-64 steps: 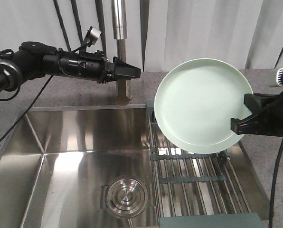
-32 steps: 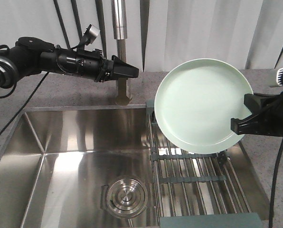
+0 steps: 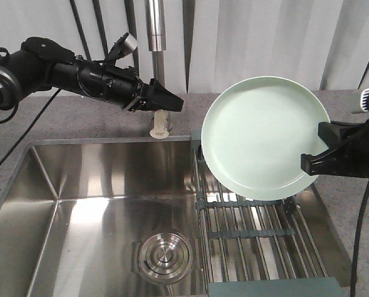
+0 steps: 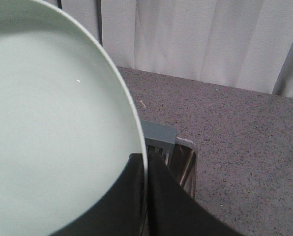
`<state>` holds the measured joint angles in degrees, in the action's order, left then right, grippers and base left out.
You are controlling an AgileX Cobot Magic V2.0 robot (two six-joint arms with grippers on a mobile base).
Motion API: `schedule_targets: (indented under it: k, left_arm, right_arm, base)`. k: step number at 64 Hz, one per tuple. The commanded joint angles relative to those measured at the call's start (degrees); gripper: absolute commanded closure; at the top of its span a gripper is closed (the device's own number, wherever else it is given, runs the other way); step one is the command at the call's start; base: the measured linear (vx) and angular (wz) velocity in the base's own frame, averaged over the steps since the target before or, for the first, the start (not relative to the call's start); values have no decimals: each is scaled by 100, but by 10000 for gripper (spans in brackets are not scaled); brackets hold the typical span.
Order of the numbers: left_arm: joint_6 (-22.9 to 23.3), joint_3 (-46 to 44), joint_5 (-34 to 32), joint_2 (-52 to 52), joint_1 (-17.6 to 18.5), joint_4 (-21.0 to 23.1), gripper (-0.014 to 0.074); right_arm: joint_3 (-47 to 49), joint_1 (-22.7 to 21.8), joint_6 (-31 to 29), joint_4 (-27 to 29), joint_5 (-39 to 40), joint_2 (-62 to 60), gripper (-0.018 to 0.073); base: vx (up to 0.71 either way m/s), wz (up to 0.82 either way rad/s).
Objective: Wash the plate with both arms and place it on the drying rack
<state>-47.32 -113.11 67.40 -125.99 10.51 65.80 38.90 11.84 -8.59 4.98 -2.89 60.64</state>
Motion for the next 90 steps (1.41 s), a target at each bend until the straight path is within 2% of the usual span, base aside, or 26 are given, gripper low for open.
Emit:
schedule_targets:
  k: [1, 26, 34, 45, 55, 60, 67, 72, 80, 90]
  left_arm:
    - [-41, 110, 439, 539, 88, 452, 61]
    - [-136, 290, 439, 681, 77, 491, 61]
    - [-192, 295, 439, 844, -80, 479, 61]
    - [-181, 364, 439, 1172, -549, 321, 61]
    - [-458, 1127, 434, 1556, -1120, 373, 61]
    - [-805, 1691, 434, 1743, -1453, 587, 61]
    - [-1261, 2452, 434, 2045, -1951, 1217, 61]
    - [-1512, 2971, 434, 2219, -2218, 1468, 61]
    - [-1721, 3612, 434, 2523, -2430, 1433, 61]
    - [-1782, 4236, 434, 2955, -2460, 966, 61]
  right_arm:
    - [159, -28, -1, 0, 457, -111, 569]
    - [159, -28, -1, 0, 457, -111, 569]
    - [159, -28, -1, 0, 451, -111, 569]
    - [159, -28, -1, 0, 451, -111, 569]
    - [159, -28, -1, 0, 458, -111, 569]
    - [159, -28, -1, 0, 458, -111, 569]
    - [159, -28, -1, 0, 458, -111, 569]
    - [159, -28, -1, 0, 458, -111, 569]
    - [159, -28, -1, 0, 458, -111, 569]
    - [159, -28, -1, 0, 458, -111, 569]
  base:
    - [0, 0]
    - [0, 0]
    - [0, 0]
    - [0, 0]
    - [0, 0]
    - [0, 0]
    - [0, 0]
    - [0, 0]
    - [0, 0]
    - [0, 0]
